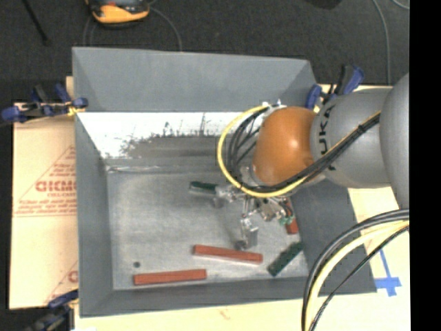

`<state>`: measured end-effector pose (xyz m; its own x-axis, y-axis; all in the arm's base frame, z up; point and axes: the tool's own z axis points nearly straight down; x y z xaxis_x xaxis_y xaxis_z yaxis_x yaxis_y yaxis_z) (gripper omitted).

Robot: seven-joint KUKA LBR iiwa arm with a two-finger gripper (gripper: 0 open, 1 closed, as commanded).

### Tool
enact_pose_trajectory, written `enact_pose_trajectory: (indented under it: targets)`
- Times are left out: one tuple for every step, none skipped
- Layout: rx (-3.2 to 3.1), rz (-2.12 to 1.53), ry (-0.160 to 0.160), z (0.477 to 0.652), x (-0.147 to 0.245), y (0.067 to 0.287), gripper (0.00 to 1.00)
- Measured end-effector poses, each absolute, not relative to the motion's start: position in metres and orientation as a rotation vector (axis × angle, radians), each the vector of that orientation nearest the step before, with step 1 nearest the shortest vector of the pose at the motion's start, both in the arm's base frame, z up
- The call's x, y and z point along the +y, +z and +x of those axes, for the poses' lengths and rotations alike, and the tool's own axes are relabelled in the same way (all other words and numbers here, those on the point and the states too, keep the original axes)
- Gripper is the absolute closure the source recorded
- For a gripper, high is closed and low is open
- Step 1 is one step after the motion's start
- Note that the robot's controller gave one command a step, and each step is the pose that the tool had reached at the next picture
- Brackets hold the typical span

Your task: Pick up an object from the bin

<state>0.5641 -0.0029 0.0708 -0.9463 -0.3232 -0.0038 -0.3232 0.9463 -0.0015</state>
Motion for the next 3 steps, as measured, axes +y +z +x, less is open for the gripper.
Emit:
enact_pose_trajectory:
  targets:
    - [3.092, -0.506, 0.001, 0.521, -0.019, 0.071, 0.0]
    - [3.099, -0.509, -0.001, 0.495, -0.01, 0.118, 0.0]
    - [3.094, -0.472, -0.002, 0.493, 0.04, 0.098, 0.0]
